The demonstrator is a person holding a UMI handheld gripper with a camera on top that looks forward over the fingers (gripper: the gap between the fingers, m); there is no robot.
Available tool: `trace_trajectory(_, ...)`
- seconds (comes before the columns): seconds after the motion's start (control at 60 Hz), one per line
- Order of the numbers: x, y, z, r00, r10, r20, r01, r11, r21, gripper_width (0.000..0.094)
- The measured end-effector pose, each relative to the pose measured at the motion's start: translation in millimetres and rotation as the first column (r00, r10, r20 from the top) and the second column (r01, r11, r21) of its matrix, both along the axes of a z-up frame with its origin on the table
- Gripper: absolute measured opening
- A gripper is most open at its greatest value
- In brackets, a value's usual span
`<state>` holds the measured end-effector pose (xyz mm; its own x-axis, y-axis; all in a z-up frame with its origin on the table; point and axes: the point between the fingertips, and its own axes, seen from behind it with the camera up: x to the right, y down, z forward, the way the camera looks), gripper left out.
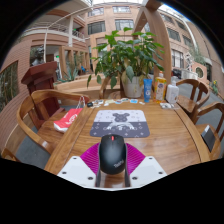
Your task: Arrange mouse
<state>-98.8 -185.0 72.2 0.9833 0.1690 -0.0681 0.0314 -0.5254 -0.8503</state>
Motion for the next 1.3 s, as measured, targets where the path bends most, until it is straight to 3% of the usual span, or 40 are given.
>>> trace_trajectory(0.15, -29.9, 30.6, 114.6, 0.994, 0.085, -0.066, -0.07, 0.977, 0.201, 0.0326)
trace_trajectory(0.25, -27.4, 80.3, 153.2, 0.996, 0.068, -0.059, -0.049, 0.957, 0.284, 0.0324)
trace_trajectory(0.3, -27.3, 113.7, 159.2, 0.997, 0.041, -0.058, -0.022, 0.957, 0.288, 0.0324)
trace_trajectory(0.4, -9.8, 176.7, 111.4, 1.0, -0.016, -0.021, 0.021, 0.972, 0.232, 0.0325)
trace_trajectory(0.517, -6.1, 223.0, 38.4, 0.997, -0.073, 0.025, 0.071, 0.995, 0.073, 0.0328)
trace_trajectory(0.683, 0.2, 235.1, -55.2, 0.992, -0.077, 0.099, 0.086, 0.992, -0.089, 0.0369)
trace_trajectory(0.817, -4.6, 229.8, -83.9, 0.995, -0.073, 0.073, 0.084, 0.983, -0.164, 0.0429)
trace_trajectory(0.917, -4.6, 226.5, -82.6, 0.995, -0.068, 0.067, 0.078, 0.984, -0.16, 0.0511)
trace_trajectory(0.95, -5.6, 223.3, -77.3, 0.996, -0.067, 0.065, 0.077, 0.984, -0.159, 0.0612)
trace_trajectory(1.0, -7.2, 216.7, -67.2, 0.996, -0.062, 0.06, 0.07, 0.988, -0.14, 0.084)
trace_trajectory(1.017, -7.7, 213.9, -63.2, 0.996, -0.061, 0.059, 0.068, 0.989, -0.132, 0.087)
trace_trajectory(1.05, -6.2, 207.8, -54.1, 0.996, -0.06, 0.066, 0.068, 0.99, -0.123, 0.0827)
trace_trajectory(1.117, -2.0, 192.4, -36.6, 0.994, -0.074, 0.083, 0.082, 0.992, -0.095, 0.0863)
trace_trajectory(1.3, -1.2, 130.7, 16.4, 0.993, -0.08, 0.082, 0.083, 0.996, -0.033, 0.0855)
